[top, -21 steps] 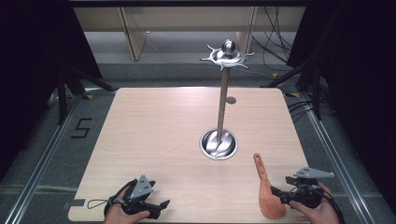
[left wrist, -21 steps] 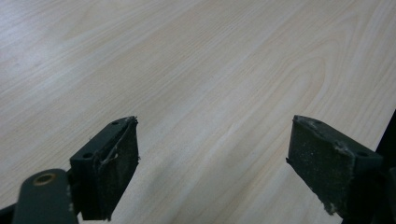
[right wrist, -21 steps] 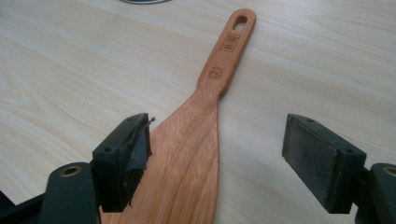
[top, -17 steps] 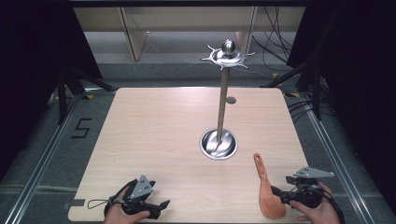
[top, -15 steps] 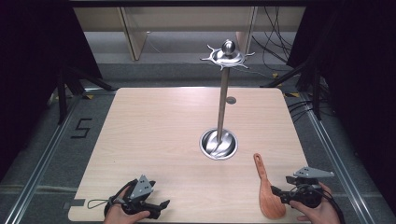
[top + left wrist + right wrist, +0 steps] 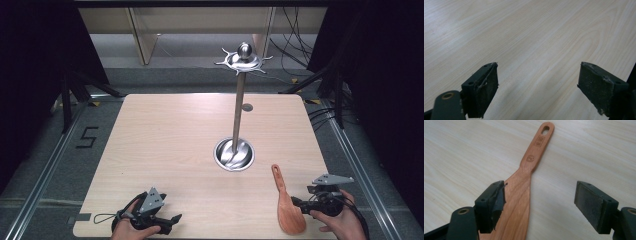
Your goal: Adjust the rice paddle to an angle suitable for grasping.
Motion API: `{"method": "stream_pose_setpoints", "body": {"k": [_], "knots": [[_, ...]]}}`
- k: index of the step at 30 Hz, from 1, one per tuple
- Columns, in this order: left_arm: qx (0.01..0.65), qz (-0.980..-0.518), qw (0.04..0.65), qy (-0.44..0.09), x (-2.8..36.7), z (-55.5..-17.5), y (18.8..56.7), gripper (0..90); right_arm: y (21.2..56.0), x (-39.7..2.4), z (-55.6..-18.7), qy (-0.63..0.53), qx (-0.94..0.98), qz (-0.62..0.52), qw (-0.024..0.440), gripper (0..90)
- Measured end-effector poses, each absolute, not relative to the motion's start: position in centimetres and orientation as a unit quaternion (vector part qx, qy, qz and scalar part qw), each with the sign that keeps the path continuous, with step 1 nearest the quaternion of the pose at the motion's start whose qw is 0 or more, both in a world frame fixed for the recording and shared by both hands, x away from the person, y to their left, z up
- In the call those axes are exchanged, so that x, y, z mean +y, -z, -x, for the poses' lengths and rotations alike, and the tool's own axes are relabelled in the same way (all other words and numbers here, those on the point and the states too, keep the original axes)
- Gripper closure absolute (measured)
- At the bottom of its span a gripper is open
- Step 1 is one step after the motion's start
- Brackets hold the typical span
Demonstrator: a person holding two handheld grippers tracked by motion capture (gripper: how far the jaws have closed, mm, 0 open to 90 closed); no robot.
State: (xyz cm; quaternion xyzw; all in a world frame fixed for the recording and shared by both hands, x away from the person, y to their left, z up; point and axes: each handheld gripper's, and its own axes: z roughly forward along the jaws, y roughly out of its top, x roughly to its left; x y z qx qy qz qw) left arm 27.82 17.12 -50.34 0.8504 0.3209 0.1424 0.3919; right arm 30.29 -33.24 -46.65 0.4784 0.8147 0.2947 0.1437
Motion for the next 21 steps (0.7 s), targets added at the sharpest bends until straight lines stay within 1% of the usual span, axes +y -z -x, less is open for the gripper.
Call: {"method": "stream_pose_setpoints", "body": {"k": [1,3,4,7,8,9,10,11,14,17,18,19,21], "knots": [[0.324,-0.85,0.39,-0.143,17.1,-27.8,50.4,15.8,46.7,-32.9,-30.4,-0.304,0.806,-0.486,0.146,24.4],[0.315,-0.853,0.391,-0.143,17.2,-27.9,50.3,15.8,46.4,-33.0,-30.8,-0.286,0.818,-0.477,0.144,23.9],[0.31,-0.855,0.391,-0.146,17.2,-28.0,50.3,15.8,46.4,-32.9,-31.0,-0.288,0.818,-0.481,0.131,23.7],[0.31,-0.855,0.39,-0.145,17.2,-27.9,50.3,15.8,46.4,-32.8,-31.8,-0.28,0.83,-0.46,0.147,23.5],[0.311,-0.855,0.39,-0.145,17.2,-27.9,50.3,15.8,46.3,-32.5,-32.0,-0.277,0.826,-0.471,0.14,23.7],[0.31,-0.855,0.39,-0.146,17.3,-28.0,50.3,15.8,46.3,-32.1,-32.0,-0.274,0.816,-0.493,0.13,24.7],[0.309,-0.855,0.39,-0.146,17.2,-28.0,50.3,15.8,46.3,-32.2,-32.4,-0.266,0.827,-0.478,0.133,27.9],[0.311,-0.855,0.389,-0.146,17.2,-27.9,50.3,15.8,46.5,-31.7,-32.5,-0.273,0.816,-0.493,0.126,30.3],[0.311,-0.854,0.39,-0.145,17.3,-28.0,50.3,15.8,46.2,-31.7,-33.5,-0.247,0.836,-0.476,0.118,31.4],[0.308,-0.856,0.388,-0.146,17.2,-28.0,50.3,15.8,46.2,-30.9,-34.1,-0.238,0.833,-0.489,0.099,32.6],[0.308,-0.856,0.388,-0.146,17.2,-28.0,50.3,15.8,46.2,-30.9,-34.1,-0.238,0.833,-0.489,0.099,32.6],[0.323,-0.848,0.397,-0.135,17.0,-27.8,50.4,15.8,46.2,-30.8,-34.3,-0.234,0.838,-0.484,0.095,32.8],[0.308,-0.855,0.39,-0.147,17.3,-28.0,50.3,15.8,46.3,-30.3,-34.9,-0.229,0.841,-0.48,0.097,33.0]]}}
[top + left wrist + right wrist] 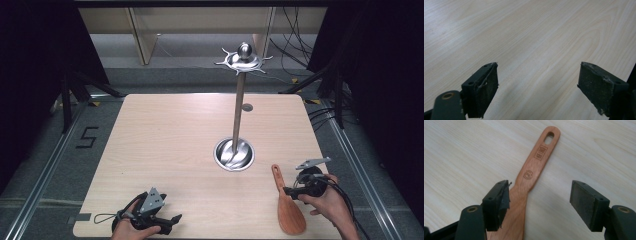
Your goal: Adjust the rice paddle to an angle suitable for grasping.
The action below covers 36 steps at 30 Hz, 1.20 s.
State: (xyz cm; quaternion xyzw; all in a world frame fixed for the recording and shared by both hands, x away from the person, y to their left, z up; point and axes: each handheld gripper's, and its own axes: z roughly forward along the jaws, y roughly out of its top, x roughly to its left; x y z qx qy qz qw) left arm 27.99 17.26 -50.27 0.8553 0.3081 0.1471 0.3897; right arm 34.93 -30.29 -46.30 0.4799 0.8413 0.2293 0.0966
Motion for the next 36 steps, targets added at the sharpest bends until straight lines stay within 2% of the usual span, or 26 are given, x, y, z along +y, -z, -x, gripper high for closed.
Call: {"method": "stream_pose_setpoints", "body": {"k": [1,5,6,10,15,23,25,27,34,36], "knots": [[0.321,-0.85,0.392,-0.142,17.1,-27.8,50.4,15.8,46.4,-29.7,-35.4,-0.222,0.842,-0.483,0.09,33.1],[0.308,-0.855,0.39,-0.146,17.3,-28.0,50.3,15.8,46.5,-29.0,-36.2,-0.213,0.843,-0.486,0.087,34.0],[0.321,-0.851,0.393,-0.137,17.1,-27.8,50.3,15.8,46.6,-28.7,-36.9,-0.211,0.847,-0.48,0.087,35.7],[0.31,-0.854,0.391,-0.145,17.3,-28.0,50.3,15.8,46.9,-28.2,-37.9,-0.202,0.852,-0.476,0.077,39.7],[0.319,-0.851,0.394,-0.134,17.1,-27.8,50.3,15.8,47.1,-28.0,-38.7,-0.181,0.858,-0.474,0.076,39.9],[0.319,-0.851,0.394,-0.133,17.1,-27.8,50.3,15.8,47.6,-27.6,-39.3,-0.167,0.864,-0.47,0.071,43.5],[0.306,-0.855,0.391,-0.151,17.2,-28.1,50.3,15.8,47.6,-27.4,-39.4,-0.163,0.865,-0.469,0.071,45.2],[0.324,-0.849,0.395,-0.136,17.0,-27.8,50.4,15.8,47.6,-27.2,-39.4,-0.159,0.869,-0.463,0.072,46.9],[0.322,-0.851,0.392,-0.137,17.1,-27.9,50.4,15.8,47.7,-26.6,-39.4,-0.135,0.873,-0.465,0.056,50.9],[0.308,-0.855,0.391,-0.146,17.2,-28.0,50.2,15.8,47.6,-26.6,-39.7,-0.13,0.885,-0.443,0.06,55.0]]}}
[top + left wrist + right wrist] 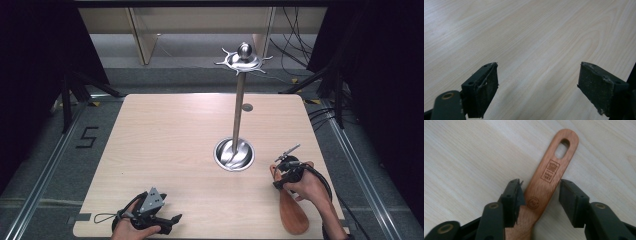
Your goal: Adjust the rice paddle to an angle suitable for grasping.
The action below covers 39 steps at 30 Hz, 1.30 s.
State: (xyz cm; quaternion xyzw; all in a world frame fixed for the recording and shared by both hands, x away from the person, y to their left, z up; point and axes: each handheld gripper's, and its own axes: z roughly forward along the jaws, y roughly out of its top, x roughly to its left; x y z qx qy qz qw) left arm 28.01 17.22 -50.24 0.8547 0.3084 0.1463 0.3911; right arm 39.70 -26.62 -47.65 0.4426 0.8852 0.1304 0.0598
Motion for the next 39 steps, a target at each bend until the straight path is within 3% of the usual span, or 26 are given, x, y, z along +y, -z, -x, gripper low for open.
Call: {"method": "stream_pose_setpoints", "body": {"k": [7,19,31,39], "knots": [[0.308,-0.856,0.387,-0.146,17.2,-28.0,50.3,15.8,47.5,-26.3,-40.0,-0.107,0.896,-0.431,0.033,66.0],[0.309,-0.855,0.391,-0.144,17.2,-28.0,50.3,15.8,47.2,-26.0,-41.0,-0.067,0.901,-0.429,0.015,66.1],[0.31,-0.855,0.391,-0.144,17.1,-28.1,50.3,15.8,47.1,-25.9,-40.9,-0.057,0.92,-0.387,0.029,66.3],[0.308,-0.857,0.386,-0.145,17.2,-28.1,50.3,15.8,45.3,-26.4,-40.0,-0.099,0.919,-0.378,0.045,66.3]]}}
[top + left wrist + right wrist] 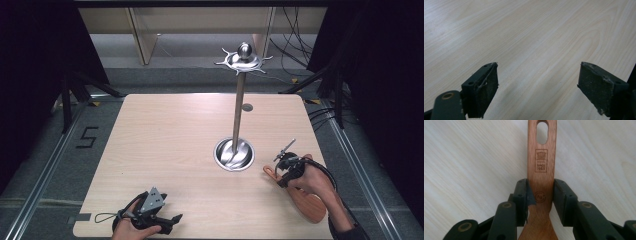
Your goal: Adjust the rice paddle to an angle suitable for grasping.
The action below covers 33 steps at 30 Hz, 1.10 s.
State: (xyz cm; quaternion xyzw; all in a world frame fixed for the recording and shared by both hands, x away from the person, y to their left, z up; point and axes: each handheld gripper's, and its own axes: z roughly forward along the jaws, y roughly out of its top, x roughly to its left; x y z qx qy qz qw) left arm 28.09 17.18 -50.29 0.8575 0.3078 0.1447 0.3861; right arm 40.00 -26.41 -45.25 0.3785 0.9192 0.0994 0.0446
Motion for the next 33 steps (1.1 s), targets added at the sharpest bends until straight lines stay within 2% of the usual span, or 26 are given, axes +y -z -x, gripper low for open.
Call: {"method": "stream_pose_setpoints", "body": {"k": [1,6,7,9,20,22,33], "knots": [[0.322,-0.851,0.392,-0.138,17.0,-27.9,50.4,15.8,45.0,-26.5,-39.9,-0.107,0.918,-0.379,0.05,66.3],[0.32,-0.853,0.389,-0.139,17.0,-28.0,50.4,15.8,43.4,-27.3,-39.0,-0.151,0.907,-0.386,0.07,66.4],[0.308,-0.857,0.387,-0.145,17.1,-28.1,50.3,15.8,43.0,-27.6,-39.0,-0.162,0.907,-0.379,0.085,66.4],[0.321,-0.85,0.396,-0.132,16.9,-28.0,50.5,15.8,42.5,-27.6,-38.4,-0.185,0.899,-0.388,0.079,67.1],[0.32,-0.852,0.392,-0.134,16.9,-28.0,50.4,15.8,40.0,-29.2,-37.1,-0.248,0.878,-0.39,0.128,67.3],[0.311,-0.855,0.389,-0.145,17.1,-28.2,50.3,15.8,39.5,-29.4,-37.0,-0.276,0.869,-0.382,0.154,67.2],[0.31,-0.856,0.387,-0.143,17.1,-28.2,50.3,15.8,35.8,-30.4,-36.6,-0.322,0.852,-0.375,0.174,67.3]]}}
